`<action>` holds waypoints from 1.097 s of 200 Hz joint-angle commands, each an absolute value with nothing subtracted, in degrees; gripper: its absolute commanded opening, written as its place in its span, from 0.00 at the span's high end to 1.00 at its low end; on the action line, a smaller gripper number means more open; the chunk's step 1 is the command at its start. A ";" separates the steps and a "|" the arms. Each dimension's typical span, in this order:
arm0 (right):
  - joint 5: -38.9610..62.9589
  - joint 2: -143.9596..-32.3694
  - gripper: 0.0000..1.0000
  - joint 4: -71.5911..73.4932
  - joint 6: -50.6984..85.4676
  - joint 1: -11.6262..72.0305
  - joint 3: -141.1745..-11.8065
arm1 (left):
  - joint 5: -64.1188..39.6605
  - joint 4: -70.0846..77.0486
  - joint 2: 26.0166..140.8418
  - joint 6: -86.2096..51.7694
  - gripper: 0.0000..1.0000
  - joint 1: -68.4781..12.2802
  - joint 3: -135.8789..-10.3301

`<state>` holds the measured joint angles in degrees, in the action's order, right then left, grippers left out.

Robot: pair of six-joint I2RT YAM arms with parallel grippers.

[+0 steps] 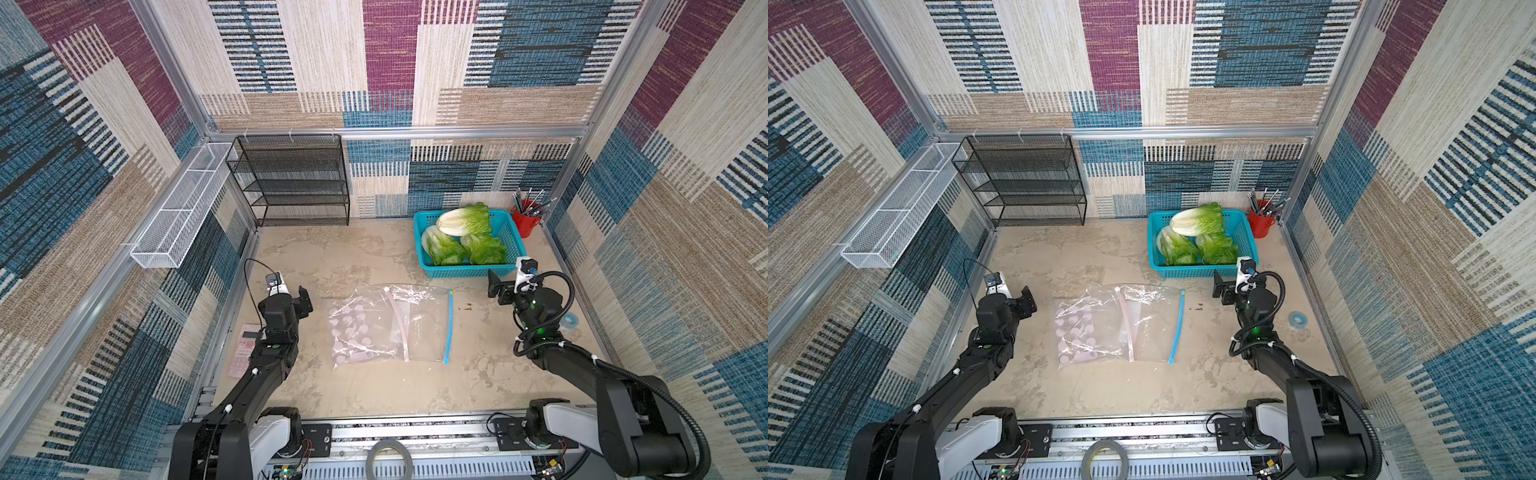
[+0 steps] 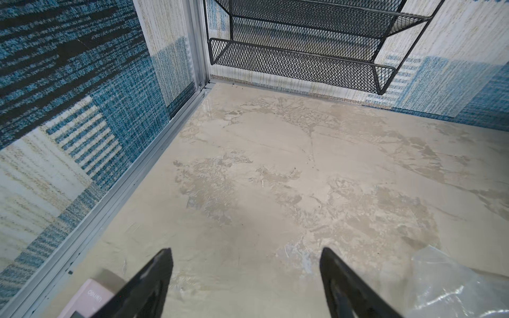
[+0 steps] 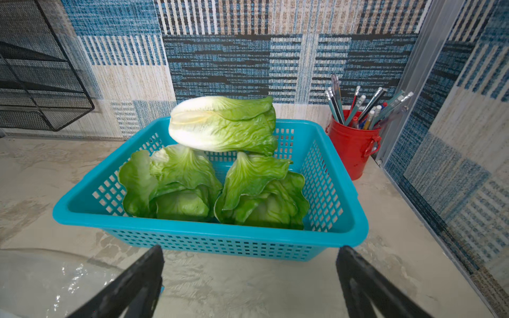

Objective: Open the zip-top bag and take out the chinese cabbages
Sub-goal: Reset both arms

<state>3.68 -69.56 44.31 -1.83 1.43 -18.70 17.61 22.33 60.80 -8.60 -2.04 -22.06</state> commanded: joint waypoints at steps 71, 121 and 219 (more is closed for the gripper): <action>4.53 -75.66 0.01 62.13 -2.50 0.44 -12.42 | 12.75 45.14 70.38 -3.87 0.14 -2.07 -15.31; 4.98 -82.30 0.01 73.50 -3.10 -0.03 -9.52 | 12.06 57.39 76.51 -0.67 0.14 -2.02 -12.47; 5.93 -88.13 0.01 73.18 -2.34 -1.14 -12.35 | 11.35 60.11 87.05 0.19 0.11 -2.07 -16.42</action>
<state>5.52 -88.05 72.60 -2.63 -1.10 -12.01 11.81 66.89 88.49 -0.60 -2.04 -13.10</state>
